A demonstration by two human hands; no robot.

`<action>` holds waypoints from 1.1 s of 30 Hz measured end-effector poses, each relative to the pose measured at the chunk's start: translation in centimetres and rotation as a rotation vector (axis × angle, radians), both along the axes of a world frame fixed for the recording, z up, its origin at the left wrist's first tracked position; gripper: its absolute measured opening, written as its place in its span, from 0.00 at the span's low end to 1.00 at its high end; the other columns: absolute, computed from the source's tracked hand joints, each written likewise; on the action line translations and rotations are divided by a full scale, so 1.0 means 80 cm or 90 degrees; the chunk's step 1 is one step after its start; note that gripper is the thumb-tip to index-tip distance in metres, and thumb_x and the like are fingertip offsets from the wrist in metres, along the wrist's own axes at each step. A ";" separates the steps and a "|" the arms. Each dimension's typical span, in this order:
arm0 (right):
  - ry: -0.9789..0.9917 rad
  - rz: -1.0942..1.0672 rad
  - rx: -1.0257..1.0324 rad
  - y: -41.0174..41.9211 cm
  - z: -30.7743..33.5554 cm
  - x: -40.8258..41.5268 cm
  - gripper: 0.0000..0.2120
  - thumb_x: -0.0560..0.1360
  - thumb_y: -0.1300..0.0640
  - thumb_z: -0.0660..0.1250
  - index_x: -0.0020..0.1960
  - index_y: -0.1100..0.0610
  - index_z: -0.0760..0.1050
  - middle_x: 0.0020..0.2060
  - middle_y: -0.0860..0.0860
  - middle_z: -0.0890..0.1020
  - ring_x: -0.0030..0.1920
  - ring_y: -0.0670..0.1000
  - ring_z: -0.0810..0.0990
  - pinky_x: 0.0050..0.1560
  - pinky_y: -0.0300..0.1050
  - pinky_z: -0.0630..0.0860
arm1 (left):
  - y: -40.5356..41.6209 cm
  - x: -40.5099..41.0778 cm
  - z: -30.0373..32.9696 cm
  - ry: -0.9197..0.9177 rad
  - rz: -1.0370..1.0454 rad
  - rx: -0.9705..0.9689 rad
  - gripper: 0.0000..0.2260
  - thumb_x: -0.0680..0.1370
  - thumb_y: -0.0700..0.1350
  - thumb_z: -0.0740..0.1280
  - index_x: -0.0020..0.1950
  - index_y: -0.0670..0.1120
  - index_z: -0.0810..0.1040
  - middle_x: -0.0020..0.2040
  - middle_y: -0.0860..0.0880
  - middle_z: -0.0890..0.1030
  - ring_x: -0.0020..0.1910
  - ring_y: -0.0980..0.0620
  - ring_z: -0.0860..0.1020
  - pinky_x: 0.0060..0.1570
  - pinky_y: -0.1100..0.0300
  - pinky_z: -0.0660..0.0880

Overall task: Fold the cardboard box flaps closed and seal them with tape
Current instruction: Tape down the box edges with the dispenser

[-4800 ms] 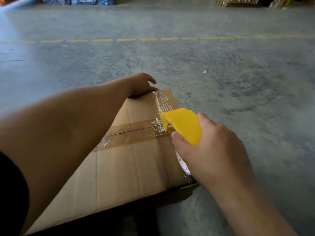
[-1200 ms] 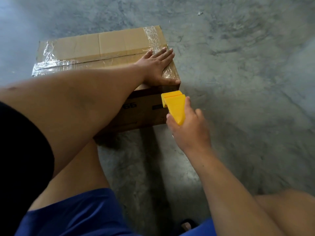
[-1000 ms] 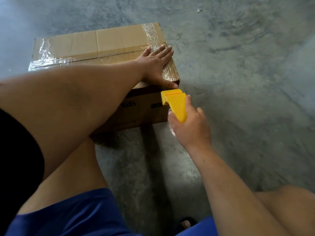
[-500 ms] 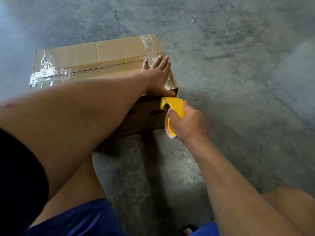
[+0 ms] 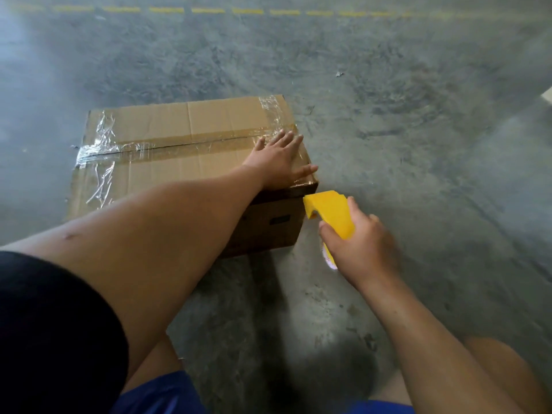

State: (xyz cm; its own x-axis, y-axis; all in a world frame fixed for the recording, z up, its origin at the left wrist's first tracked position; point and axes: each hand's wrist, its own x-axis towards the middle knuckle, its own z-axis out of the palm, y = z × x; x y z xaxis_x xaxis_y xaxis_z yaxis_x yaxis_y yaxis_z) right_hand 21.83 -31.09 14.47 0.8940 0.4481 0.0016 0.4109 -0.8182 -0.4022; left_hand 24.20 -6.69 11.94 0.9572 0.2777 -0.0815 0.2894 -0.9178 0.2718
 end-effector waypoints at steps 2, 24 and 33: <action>-0.024 0.017 0.003 0.013 0.016 -0.003 0.37 0.73 0.35 0.62 0.77 0.49 0.59 0.55 0.58 0.76 0.55 0.61 0.76 0.43 0.48 0.67 | 0.030 -0.022 0.001 0.007 0.032 0.019 0.42 0.75 0.74 0.47 0.82 0.52 0.46 0.82 0.51 0.46 0.80 0.52 0.43 0.76 0.40 0.42; -0.004 0.312 0.077 0.312 0.052 -0.110 0.39 0.75 0.36 0.62 0.79 0.51 0.53 0.61 0.59 0.73 0.59 0.59 0.74 0.52 0.48 0.71 | 0.216 -0.288 -0.016 -0.114 0.450 -0.133 0.40 0.78 0.65 0.61 0.81 0.45 0.51 0.82 0.45 0.46 0.80 0.48 0.41 0.77 0.50 0.46; -0.024 0.208 0.051 0.286 0.068 -0.079 0.39 0.74 0.35 0.62 0.78 0.51 0.54 0.61 0.60 0.73 0.59 0.60 0.75 0.52 0.48 0.71 | 0.127 -0.215 -0.018 -0.146 0.424 -0.198 0.39 0.80 0.62 0.60 0.81 0.41 0.49 0.81 0.41 0.42 0.79 0.46 0.38 0.76 0.54 0.42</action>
State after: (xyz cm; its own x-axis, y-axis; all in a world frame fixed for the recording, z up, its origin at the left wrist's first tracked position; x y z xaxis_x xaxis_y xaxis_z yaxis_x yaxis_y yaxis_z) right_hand 15.52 -8.24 19.88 0.7014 0.7084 0.0792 0.6624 -0.6067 -0.4395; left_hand 7.02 3.45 10.48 0.5983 0.7983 -0.0698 0.6597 -0.4413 0.6083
